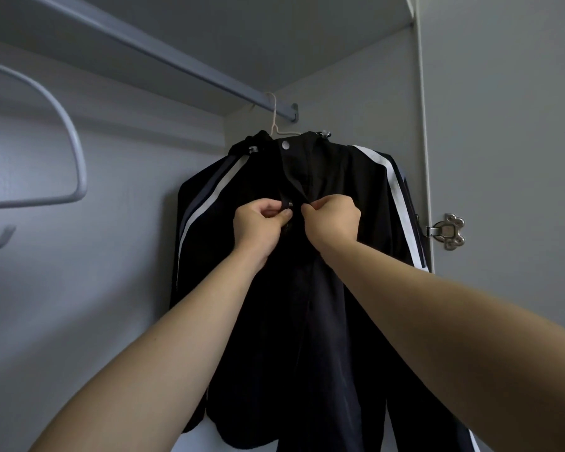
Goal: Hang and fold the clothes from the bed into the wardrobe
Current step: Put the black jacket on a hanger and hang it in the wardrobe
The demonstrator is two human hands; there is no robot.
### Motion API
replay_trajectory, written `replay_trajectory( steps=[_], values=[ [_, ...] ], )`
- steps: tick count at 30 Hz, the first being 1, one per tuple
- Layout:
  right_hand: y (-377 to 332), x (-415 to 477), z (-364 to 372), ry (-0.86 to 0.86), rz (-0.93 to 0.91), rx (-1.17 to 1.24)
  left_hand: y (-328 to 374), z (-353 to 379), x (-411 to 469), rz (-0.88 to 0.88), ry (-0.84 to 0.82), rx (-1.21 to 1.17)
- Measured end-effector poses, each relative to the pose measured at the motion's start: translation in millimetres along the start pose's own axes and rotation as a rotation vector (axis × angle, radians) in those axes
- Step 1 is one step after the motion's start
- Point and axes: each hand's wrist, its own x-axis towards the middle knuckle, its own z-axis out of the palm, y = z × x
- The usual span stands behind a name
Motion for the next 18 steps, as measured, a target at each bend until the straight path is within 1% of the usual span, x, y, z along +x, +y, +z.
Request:
replay_trajectory(
  steps=[6, 10, 13, 18],
  values=[
    [-0.9, 0.1, 6.1, -0.015, 0.038, 0.055, -1.1, -3.4, 3.3, -0.008, -0.046, -0.033],
    [3.2, 0.1, 10.4, -0.025, 0.080, 0.178, -2.8, -4.9, 3.9, -0.010, -0.082, -0.024],
    [4.9, 3.3, 15.2, -0.073, 0.139, 0.261, -2.4, -8.0, 4.4, -0.017, -0.100, -0.013],
    [3.3, 1.3, 13.2, -0.153, 0.170, 0.330, -3.5, -10.2, 5.6, -0.025, -0.096, 0.019]
  ],
)
